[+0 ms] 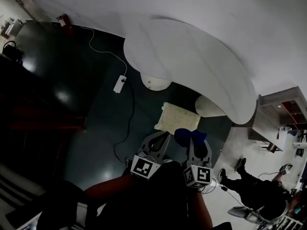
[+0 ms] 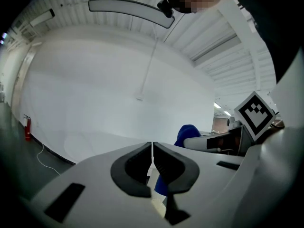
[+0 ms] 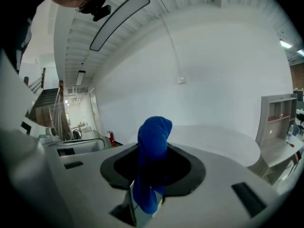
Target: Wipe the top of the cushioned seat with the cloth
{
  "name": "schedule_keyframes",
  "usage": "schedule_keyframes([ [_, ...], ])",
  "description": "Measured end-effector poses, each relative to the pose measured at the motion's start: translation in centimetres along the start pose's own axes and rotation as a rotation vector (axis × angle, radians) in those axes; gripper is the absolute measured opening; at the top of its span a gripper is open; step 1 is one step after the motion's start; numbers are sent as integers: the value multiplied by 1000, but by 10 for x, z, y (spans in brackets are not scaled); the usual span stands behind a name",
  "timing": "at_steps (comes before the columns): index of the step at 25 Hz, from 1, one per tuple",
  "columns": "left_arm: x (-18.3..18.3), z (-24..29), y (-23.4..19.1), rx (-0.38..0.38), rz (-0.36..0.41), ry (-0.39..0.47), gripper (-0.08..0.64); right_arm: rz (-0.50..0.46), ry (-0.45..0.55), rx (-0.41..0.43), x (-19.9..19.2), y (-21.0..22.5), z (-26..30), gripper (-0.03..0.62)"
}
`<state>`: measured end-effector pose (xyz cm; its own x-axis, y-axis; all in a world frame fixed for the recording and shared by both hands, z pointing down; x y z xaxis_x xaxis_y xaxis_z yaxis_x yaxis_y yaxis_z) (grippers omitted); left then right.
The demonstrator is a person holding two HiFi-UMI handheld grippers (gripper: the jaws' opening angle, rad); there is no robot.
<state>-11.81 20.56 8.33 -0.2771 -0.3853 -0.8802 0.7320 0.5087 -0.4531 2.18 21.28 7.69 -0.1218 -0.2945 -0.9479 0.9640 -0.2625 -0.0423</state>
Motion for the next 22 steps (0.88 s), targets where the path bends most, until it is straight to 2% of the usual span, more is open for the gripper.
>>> schedule_keyframes([
  [4, -10, 14, -30, 59, 18, -34, 23, -38, -4, 22, -1, -7, 36, 144],
  [7, -18, 29, -45, 64, 41, -35, 23, -32, -12, 40, -10, -5, 63, 144],
  [10, -24, 43, -58, 69, 64, -19, 23, -7, -1, 70, -24, 2, 89, 144],
  [14, -35, 63, -79, 116, 77, -21, 23, -7, -24, 104, -52, 14, 128, 144],
  [16, -43, 65, -87, 146, 62, -29, 23, -11, -57, 135, -70, 13, 143, 144],
  [19, -59, 64, -98, 207, -1, -75, 23, -15, -97, 190, -97, 12, 163, 144],
  [22, -68, 88, -107, 239, -25, -64, 22, -21, -132, 205, -116, 32, 198, 144],
])
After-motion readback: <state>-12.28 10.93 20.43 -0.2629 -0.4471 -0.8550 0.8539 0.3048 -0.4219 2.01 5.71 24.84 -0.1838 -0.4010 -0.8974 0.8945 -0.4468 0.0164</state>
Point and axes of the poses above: the fingertips, and each gripper's own axes: z forward along the fingers, y to its right, x out of its top, the point moved 3 cm from there along -z, backward along the fingers, and after that the axes turned 13 degrees about -z, right-handed, at the moved point
